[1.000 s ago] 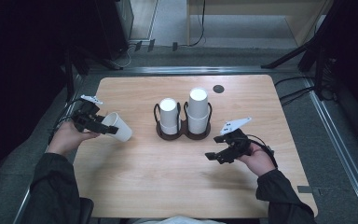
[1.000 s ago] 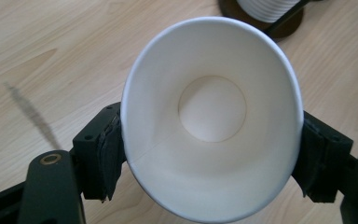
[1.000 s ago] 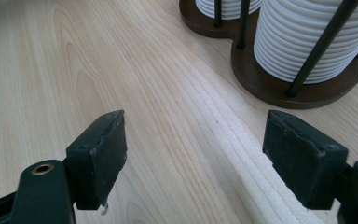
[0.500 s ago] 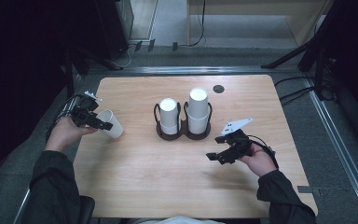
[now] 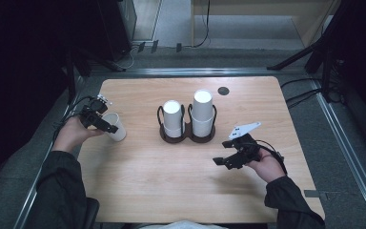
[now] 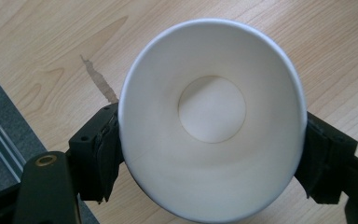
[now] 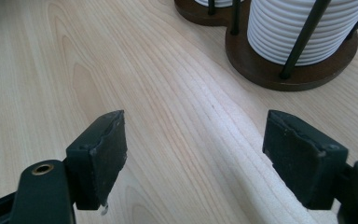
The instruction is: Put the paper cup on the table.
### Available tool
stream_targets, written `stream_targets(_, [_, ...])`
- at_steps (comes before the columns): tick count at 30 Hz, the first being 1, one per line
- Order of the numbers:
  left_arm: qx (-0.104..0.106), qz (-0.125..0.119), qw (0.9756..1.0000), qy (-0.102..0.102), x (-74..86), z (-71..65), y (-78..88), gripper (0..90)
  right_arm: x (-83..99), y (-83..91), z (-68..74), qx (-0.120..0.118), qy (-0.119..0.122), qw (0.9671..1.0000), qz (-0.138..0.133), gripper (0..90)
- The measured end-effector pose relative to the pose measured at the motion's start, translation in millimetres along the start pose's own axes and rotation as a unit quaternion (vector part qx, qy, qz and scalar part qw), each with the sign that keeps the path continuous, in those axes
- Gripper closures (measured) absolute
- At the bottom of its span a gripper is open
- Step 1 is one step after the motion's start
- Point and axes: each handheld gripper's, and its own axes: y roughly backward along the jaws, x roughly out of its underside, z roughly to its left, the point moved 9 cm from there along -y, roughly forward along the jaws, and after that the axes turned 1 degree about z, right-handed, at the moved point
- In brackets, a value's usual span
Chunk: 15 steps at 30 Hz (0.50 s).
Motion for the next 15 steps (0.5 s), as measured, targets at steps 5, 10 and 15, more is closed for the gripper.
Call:
stream_targets(5, [-0.005,0.003,1.0000,-0.003,-0.3,0.3,-0.8,18.8,0.0,1.0,-0.3,0.002,0.001,1.0000,-0.002,21.9])
stream_targets(10, [-0.008,0.004,1.0000,-0.003,-0.8,-0.5,-1.7,17.4,-0.1,0.8,-0.1,0.002,0.001,1.0000,-0.002,21.8])
stream_targets(15, [-0.008,0.010,0.9999,-0.003,-2.3,-2.9,-4.0,16.0,-0.4,-0.2,1.0,0.000,0.003,1.0000,-0.001,21.8])
